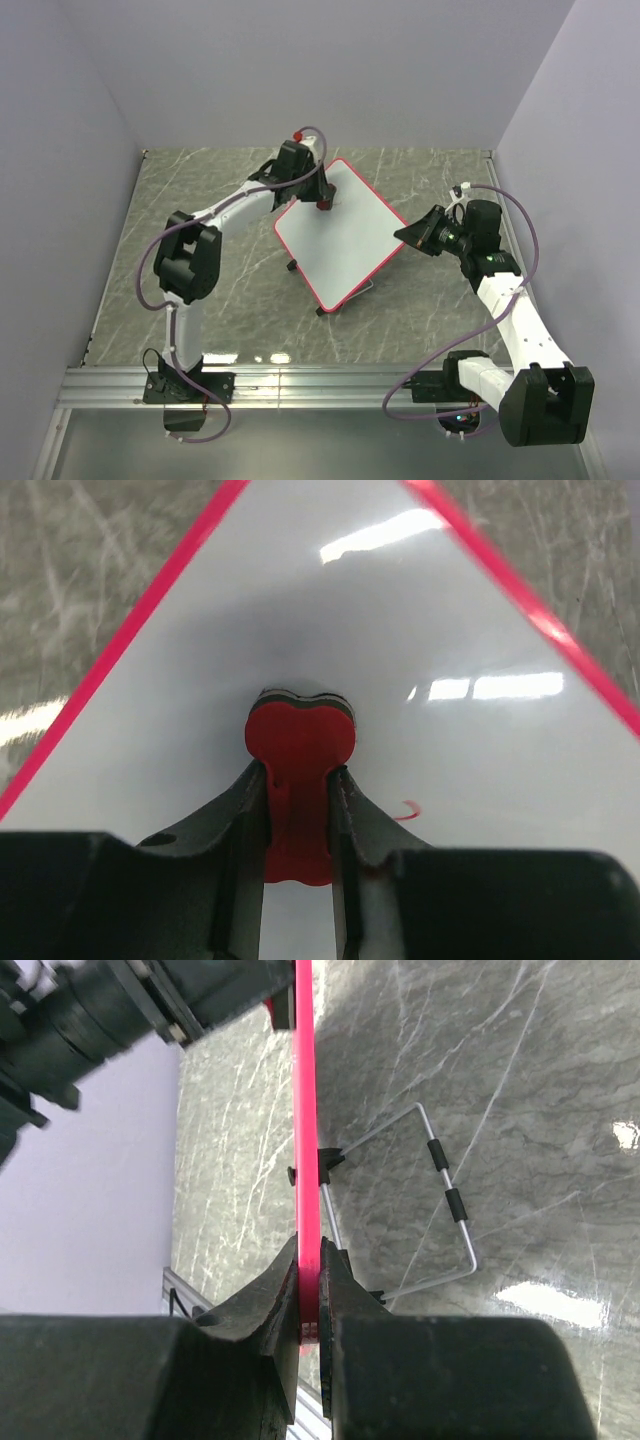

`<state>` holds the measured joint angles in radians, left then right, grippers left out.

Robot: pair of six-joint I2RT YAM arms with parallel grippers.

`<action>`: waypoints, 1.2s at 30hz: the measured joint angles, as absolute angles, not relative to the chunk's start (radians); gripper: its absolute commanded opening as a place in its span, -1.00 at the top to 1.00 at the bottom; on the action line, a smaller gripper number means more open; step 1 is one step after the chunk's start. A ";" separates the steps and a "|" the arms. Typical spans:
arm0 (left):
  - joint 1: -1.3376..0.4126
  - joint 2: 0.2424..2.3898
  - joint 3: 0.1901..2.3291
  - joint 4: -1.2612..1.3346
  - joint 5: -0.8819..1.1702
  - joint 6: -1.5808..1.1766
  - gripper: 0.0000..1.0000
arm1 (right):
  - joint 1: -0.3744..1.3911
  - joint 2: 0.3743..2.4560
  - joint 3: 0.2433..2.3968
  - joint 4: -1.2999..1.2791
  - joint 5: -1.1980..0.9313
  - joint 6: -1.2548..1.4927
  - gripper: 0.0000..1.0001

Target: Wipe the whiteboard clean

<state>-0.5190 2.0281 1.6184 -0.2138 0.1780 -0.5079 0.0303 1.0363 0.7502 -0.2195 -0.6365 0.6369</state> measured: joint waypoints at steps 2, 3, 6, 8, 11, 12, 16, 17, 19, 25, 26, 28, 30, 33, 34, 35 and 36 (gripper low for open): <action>-0.535 2.057 1.695 -0.253 0.191 -0.472 0.99 | 0.030 1.036 0.751 -0.222 -0.637 0.636 1.00; -0.551 2.072 1.735 -0.274 0.199 -0.453 0.99 | 0.031 1.036 0.752 -0.223 -0.637 0.636 1.00; -0.601 2.075 1.779 -0.289 0.226 -0.432 0.99 | 0.030 1.037 0.752 -0.226 -0.634 0.636 1.00; -0.635 2.055 1.764 -0.274 0.241 -0.437 0.99 | 0.030 1.037 0.752 -0.229 -0.630 0.637 1.00; -0.668 1.995 1.672 -0.215 0.252 -0.461 0.99 | 0.030 1.039 0.753 -0.229 -0.628 0.637 1.00; -0.675 1.971 1.634 -0.199 0.253 -0.470 0.99 | 0.030 1.039 0.753 -0.229 -0.629 0.636 1.00; -0.659 1.921 1.536 -0.164 0.258 -0.496 0.99 | 0.030 1.042 0.753 -0.229 -0.632 0.635 1.00; -0.644 1.916 1.517 -0.160 0.258 -0.503 0.99 | 0.030 1.042 0.753 -0.229 -0.634 0.634 1.00; -0.591 1.913 1.475 -0.147 0.264 -0.514 0.99 | 0.030 1.042 0.753 -0.228 -0.639 0.632 1.00; -0.434 2.036 1.549 -0.206 0.261 -0.512 0.99 | 0.034 1.043 0.753 -0.225 -0.636 0.631 1.00; -0.425 2.061 1.584 -0.216 0.260 -0.509 0.99 | 0.035 1.043 0.753 -0.225 -0.636 0.632 1.00; -0.422 2.096 1.647 -0.238 0.263 -0.508 0.99 | 0.036 1.043 0.753 -0.227 -0.635 0.635 1.00; -0.429 2.105 1.676 -0.251 0.265 -0.505 0.99 | 0.036 1.043 0.754 -0.229 -0.637 0.635 1.00; -0.457 2.105 1.696 -0.255 0.265 -0.505 0.99 | 0.038 1.043 0.756 -0.232 -0.635 0.634 1.00; -0.472 2.102 1.701 -0.252 0.264 -0.506 0.99 | 0.038 1.043 0.756 -0.234 -0.634 0.635 1.00; -0.485 2.098 1.702 -0.250 0.264 -0.506 0.99 | 0.038 1.043 0.757 -0.237 -0.631 0.635 1.00; -0.502 2.090 1.702 -0.249 0.262 -0.506 0.99 | 0.038 1.043 0.758 -0.241 -0.630 0.635 1.00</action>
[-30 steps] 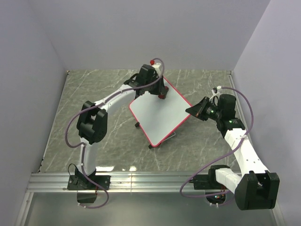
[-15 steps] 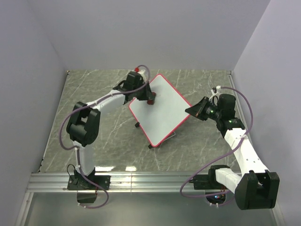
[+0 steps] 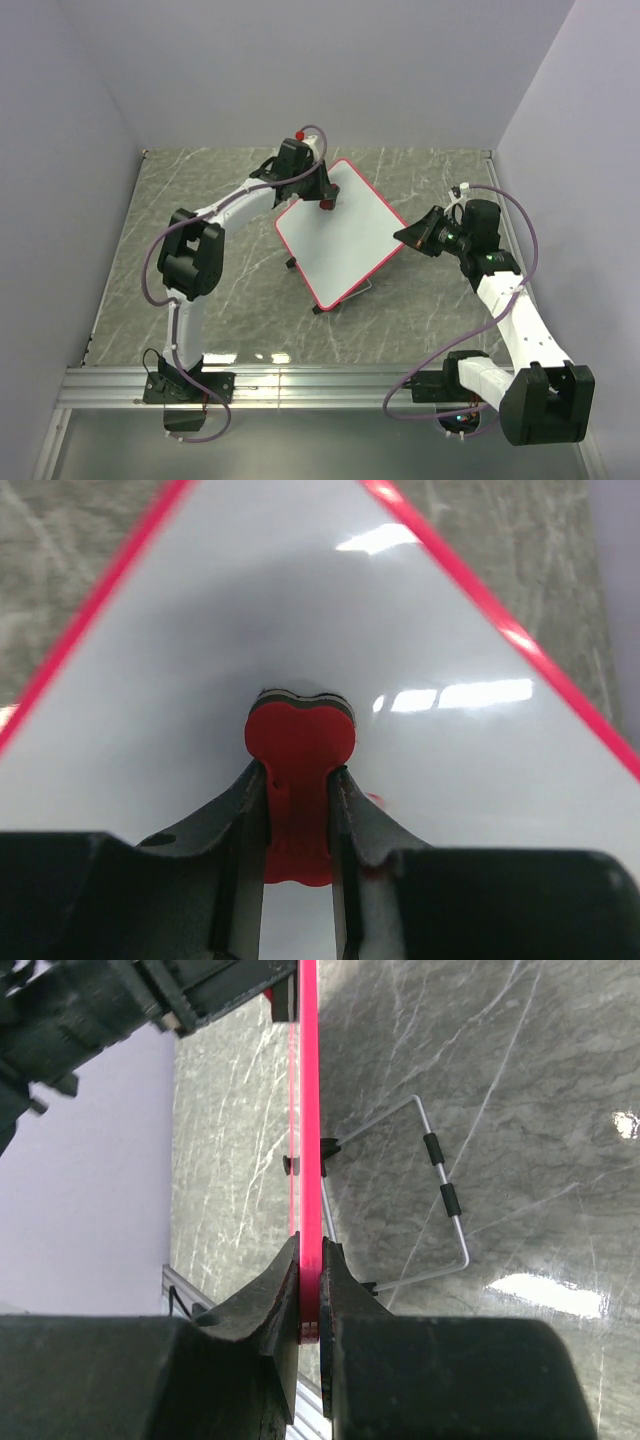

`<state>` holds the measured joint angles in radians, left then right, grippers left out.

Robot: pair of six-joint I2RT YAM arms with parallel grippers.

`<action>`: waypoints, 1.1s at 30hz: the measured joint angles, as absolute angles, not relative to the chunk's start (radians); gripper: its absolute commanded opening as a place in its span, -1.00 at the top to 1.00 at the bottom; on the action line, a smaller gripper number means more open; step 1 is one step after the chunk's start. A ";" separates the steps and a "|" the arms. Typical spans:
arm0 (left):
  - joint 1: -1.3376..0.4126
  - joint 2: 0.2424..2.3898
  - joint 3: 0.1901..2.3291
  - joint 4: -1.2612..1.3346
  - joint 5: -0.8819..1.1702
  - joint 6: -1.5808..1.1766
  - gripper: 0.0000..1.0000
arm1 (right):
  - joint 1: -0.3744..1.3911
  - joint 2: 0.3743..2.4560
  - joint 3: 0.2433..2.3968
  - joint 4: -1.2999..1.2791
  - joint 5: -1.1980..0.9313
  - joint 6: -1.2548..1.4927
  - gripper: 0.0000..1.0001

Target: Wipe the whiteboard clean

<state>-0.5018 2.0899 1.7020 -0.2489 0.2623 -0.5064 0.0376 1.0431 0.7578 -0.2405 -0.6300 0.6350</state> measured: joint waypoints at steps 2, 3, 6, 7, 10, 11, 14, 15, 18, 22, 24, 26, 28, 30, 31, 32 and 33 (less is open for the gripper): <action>-0.536 2.069 1.698 -0.243 0.262 -0.513 0.99 | 0.038 1.043 0.759 -0.242 -0.630 0.635 1.00; -0.553 2.055 1.690 -0.235 0.264 -0.519 0.99 | 0.038 1.043 0.759 -0.242 -0.630 0.635 1.00; -0.603 2.022 1.676 -0.217 0.280 -0.540 0.99 | 0.038 1.044 0.759 -0.241 -0.632 0.635 1.00; -0.616 2.017 1.676 -0.210 0.291 -0.545 0.99 | 0.038 1.045 0.759 -0.241 -0.633 0.635 1.00; -0.636 2.012 1.692 -0.208 0.310 -0.547 0.99 | 0.038 1.052 0.760 -0.238 -0.637 0.633 1.00; -0.636 2.012 1.698 -0.211 0.313 -0.547 0.99 | 0.038 1.052 0.760 -0.236 -0.639 0.633 1.00; -0.622 2.012 1.711 -0.232 0.323 -0.552 0.99 | 0.046 1.054 0.764 -0.233 -0.641 0.625 1.00; -0.614 2.012 1.714 -0.236 0.326 -0.556 0.99 | 0.048 1.055 0.767 -0.234 -0.640 0.619 1.00; -0.580 2.011 1.720 -0.265 0.327 -0.563 0.99 | 0.056 1.057 0.786 -0.249 -0.640 0.595 1.00; -0.522 1.998 1.728 -0.329 0.295 -0.555 0.99 | 0.067 1.058 0.842 -0.297 -0.637 0.555 1.00; -0.483 1.969 1.726 -0.361 0.268 -0.543 0.99 | 0.069 1.058 0.884 -0.339 -0.630 0.533 1.00; -0.440 1.920 1.699 -0.364 0.245 -0.535 0.99 | 0.070 1.060 0.933 -0.388 -0.620 0.513 1.00; -0.395 1.857 1.653 -0.364 0.226 -0.535 0.99 | 0.072 1.060 0.972 -0.425 -0.611 0.498 1.00; -0.354 1.805 1.606 -0.364 0.204 -0.535 0.99 | 0.072 1.057 0.997 -0.452 -0.603 0.487 1.00; -0.334 1.781 1.578 -0.362 0.189 -0.535 0.99 | 0.072 1.055 1.003 -0.462 -0.599 0.482 1.00; -0.321 1.763 1.553 -0.361 0.177 -0.534 0.99 | 0.072 1.049 1.004 -0.470 -0.594 0.479 1.00; -0.314 1.745 1.525 -0.362 0.162 -0.534 0.99 | 0.072 1.043 1.004 -0.481 -0.590 0.478 1.00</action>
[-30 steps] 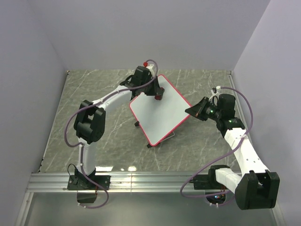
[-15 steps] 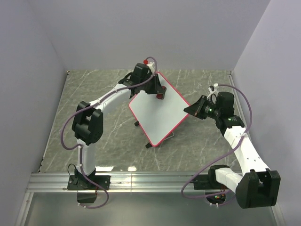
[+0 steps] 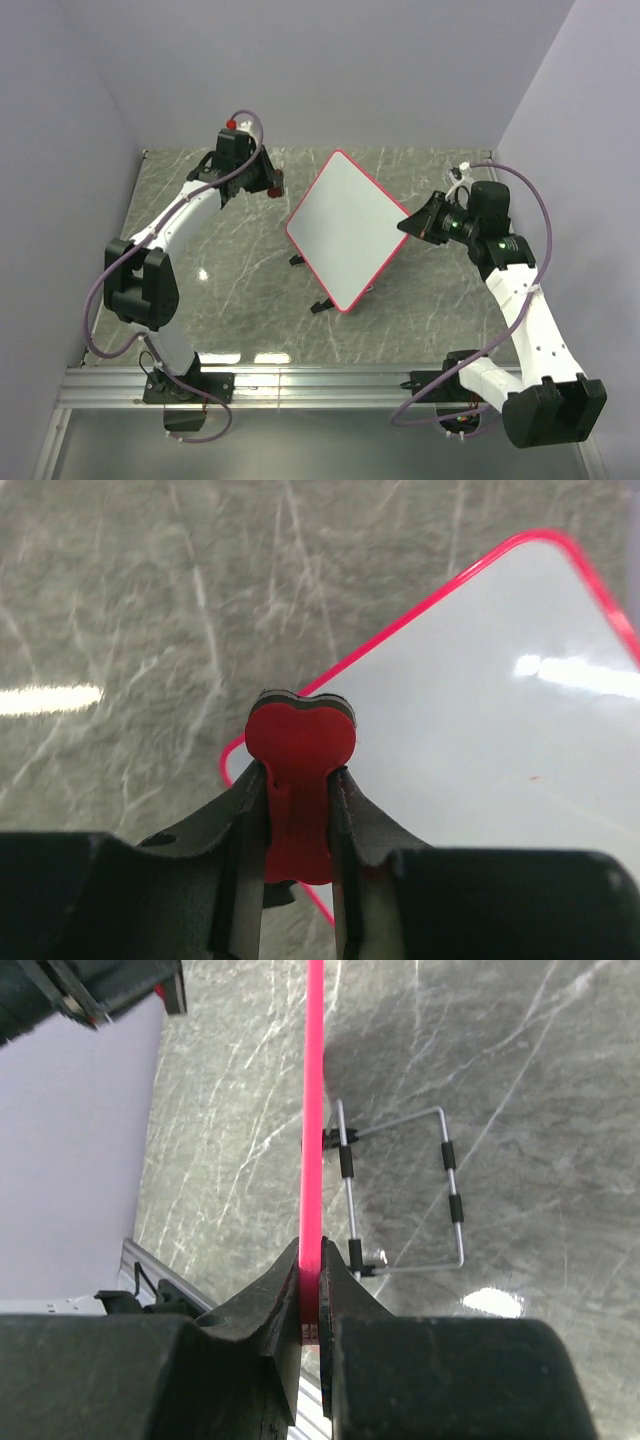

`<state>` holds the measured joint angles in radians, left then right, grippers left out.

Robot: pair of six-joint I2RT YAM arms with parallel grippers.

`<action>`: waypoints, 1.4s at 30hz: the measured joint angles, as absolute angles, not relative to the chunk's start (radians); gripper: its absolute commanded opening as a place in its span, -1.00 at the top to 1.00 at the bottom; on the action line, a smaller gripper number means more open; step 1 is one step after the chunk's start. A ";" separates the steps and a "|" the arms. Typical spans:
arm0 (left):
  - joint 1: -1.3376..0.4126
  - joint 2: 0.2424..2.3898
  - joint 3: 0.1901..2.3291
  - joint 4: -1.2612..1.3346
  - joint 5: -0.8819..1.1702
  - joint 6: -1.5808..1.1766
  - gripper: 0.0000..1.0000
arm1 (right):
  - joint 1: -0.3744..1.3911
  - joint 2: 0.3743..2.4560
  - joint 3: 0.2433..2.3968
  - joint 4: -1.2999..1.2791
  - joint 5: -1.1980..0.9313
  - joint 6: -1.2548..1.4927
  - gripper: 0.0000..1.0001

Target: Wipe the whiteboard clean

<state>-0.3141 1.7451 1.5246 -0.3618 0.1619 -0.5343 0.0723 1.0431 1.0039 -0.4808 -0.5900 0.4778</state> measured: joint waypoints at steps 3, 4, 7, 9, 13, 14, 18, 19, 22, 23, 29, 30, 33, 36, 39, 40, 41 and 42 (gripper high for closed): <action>-0.320 1.716 1.443 -0.366 0.130 -0.535 0.99 | 0.072 1.015 0.992 -0.491 -0.587 0.478 1.00; -0.324 1.715 1.424 -0.368 0.121 -0.535 0.99 | 0.072 1.000 0.978 -0.487 -0.587 0.479 1.00; -0.333 1.711 1.357 -0.372 0.090 -0.537 0.99 | 0.072 0.945 0.910 -0.469 -0.587 0.483 1.00; -0.335 1.707 1.312 -0.378 0.069 -0.540 0.99 | 0.073 0.915 0.872 -0.457 -0.585 0.488 1.00; -0.334 1.686 1.229 -0.388 0.025 -0.548 0.99 | 0.077 0.863 0.814 -0.427 -0.579 0.506 1.00; -0.334 1.679 1.214 -0.389 0.012 -0.549 0.99 | 0.079 0.847 0.795 -0.416 -0.577 0.508 1.00; -0.334 1.640 1.158 -0.394 -0.048 -0.570 0.99 | 0.083 0.772 0.720 -0.385 -0.567 0.524 1.00; -0.334 1.633 1.148 -0.393 -0.059 -0.574 0.99 | 0.083 0.754 0.702 -0.379 -0.565 0.527 1.00; -0.332 1.622 1.116 -0.394 -0.097 -0.591 0.95 | 0.083 0.712 0.663 -0.360 -0.561 0.536 1.00; -0.330 1.620 1.107 -0.395 -0.106 -0.593 0.93 | 0.084 0.700 0.649 -0.353 -0.560 0.538 1.00; -0.321 1.620 1.029 -0.403 -0.158 -0.619 0.74 | 0.092 0.626 0.572 -0.322 -0.545 0.564 1.00; -0.320 1.620 1.016 -0.407 -0.167 -0.622 0.72 | 0.093 0.617 0.559 -0.317 -0.542 0.566 1.00; -0.320 1.620 0.997 -0.417 -0.185 -0.627 0.57 | 0.096 0.586 0.532 -0.310 -0.538 0.578 1.00; -0.320 1.620 0.987 -0.420 -0.204 -0.633 0.19 | 0.096 0.569 0.517 -0.305 -0.535 0.587 1.00; -0.320 1.620 0.980 -0.427 -0.218 -0.640 -0.15 | 0.098 0.558 0.516 -0.309 -0.531 0.592 1.00; -0.320 1.620 0.979 -0.429 -0.224 -0.641 -0.26 | 0.099 0.551 0.516 -0.314 -0.529 0.593 0.93; -0.320 1.620 0.976 -0.428 -0.228 -0.642 -0.31 | 0.101 0.546 0.516 -0.319 -0.525 0.594 0.73; -0.320 1.620 0.974 -0.428 -0.231 -0.646 -0.36 | 0.101 0.539 0.516 -0.327 -0.523 0.595 0.58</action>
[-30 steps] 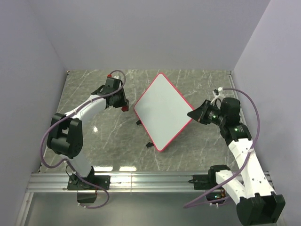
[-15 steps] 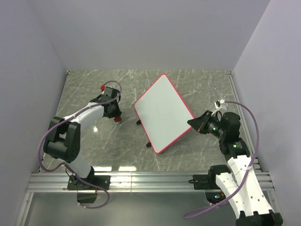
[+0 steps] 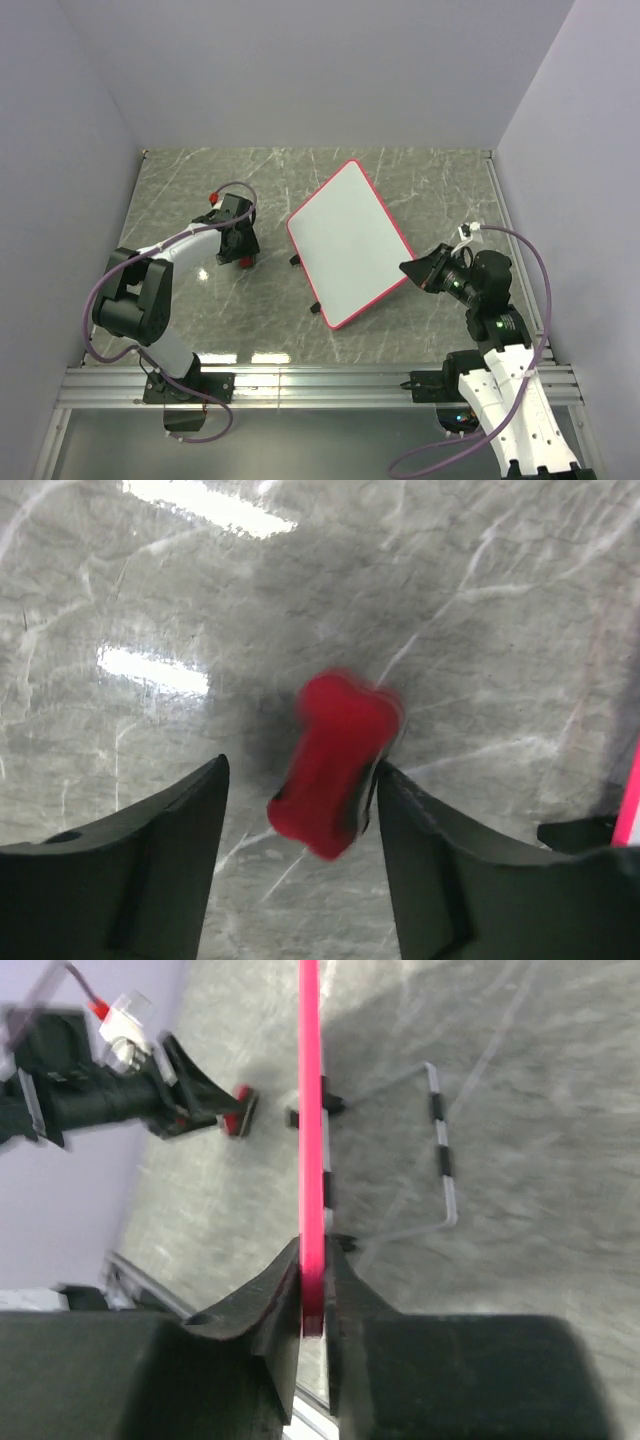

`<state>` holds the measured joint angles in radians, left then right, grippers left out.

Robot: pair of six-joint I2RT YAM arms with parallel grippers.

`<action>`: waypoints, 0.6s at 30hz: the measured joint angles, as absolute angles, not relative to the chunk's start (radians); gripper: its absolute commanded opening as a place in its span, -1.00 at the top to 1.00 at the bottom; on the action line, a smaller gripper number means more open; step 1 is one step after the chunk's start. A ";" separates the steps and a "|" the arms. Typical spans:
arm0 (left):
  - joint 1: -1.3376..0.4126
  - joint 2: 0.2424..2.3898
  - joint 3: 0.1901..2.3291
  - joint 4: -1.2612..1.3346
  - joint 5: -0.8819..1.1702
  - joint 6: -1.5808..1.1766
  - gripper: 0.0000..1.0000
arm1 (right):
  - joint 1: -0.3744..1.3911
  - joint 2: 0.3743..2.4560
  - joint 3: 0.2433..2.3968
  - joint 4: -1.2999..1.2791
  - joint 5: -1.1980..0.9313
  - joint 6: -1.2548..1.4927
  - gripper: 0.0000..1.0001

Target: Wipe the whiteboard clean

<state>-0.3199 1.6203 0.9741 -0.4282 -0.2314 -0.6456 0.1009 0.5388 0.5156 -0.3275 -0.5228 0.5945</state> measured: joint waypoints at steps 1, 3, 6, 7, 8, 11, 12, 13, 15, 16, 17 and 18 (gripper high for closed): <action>-0.320 1.620 0.970 -0.428 -0.234 -0.648 -0.44 | 0.102 0.533 0.516 -0.335 -0.520 0.591 0.20; -0.320 1.620 0.967 -0.432 -0.234 -0.649 -0.50 | 0.105 0.525 0.518 -0.372 -0.514 0.585 -0.12; -0.320 1.620 0.966 -0.431 -0.235 -0.649 -0.61 | 0.108 0.515 0.529 -0.432 -0.508 0.582 -0.74; -0.320 1.620 0.966 -0.431 -0.235 -0.650 -0.64 | 0.109 0.511 0.538 -0.451 -0.505 0.574 -0.85; -0.320 1.620 0.966 -0.432 -0.235 -0.649 -0.67 | 0.109 0.506 0.551 -0.472 -0.504 0.575 -0.93; -0.320 1.625 0.966 -0.431 -0.235 -0.651 -0.71 | 0.109 0.497 0.598 -0.524 -0.496 0.574 -0.97; -0.320 1.629 0.966 -0.431 -0.235 -0.651 -0.73 | 0.109 0.492 0.620 -0.541 -0.491 0.573 -0.98; -0.320 1.633 0.966 -0.432 -0.234 -0.652 -0.78 | 0.109 0.485 0.643 -0.557 -0.484 0.570 -0.98; -0.320 1.634 0.966 -0.432 -0.233 -0.652 -0.85 | 0.109 0.480 0.694 -0.595 -0.466 0.561 -0.98; -0.320 1.632 0.967 -0.432 -0.231 -0.653 -0.87 | 0.109 0.479 0.722 -0.614 -0.456 0.557 -0.98; -0.320 1.631 0.971 -0.434 -0.229 -0.653 -0.89 | 0.109 0.479 0.756 -0.633 -0.448 0.552 -0.98; -0.320 1.631 0.980 -0.441 -0.227 -0.653 -0.92 | 0.109 0.479 0.783 -0.645 -0.442 0.549 -0.98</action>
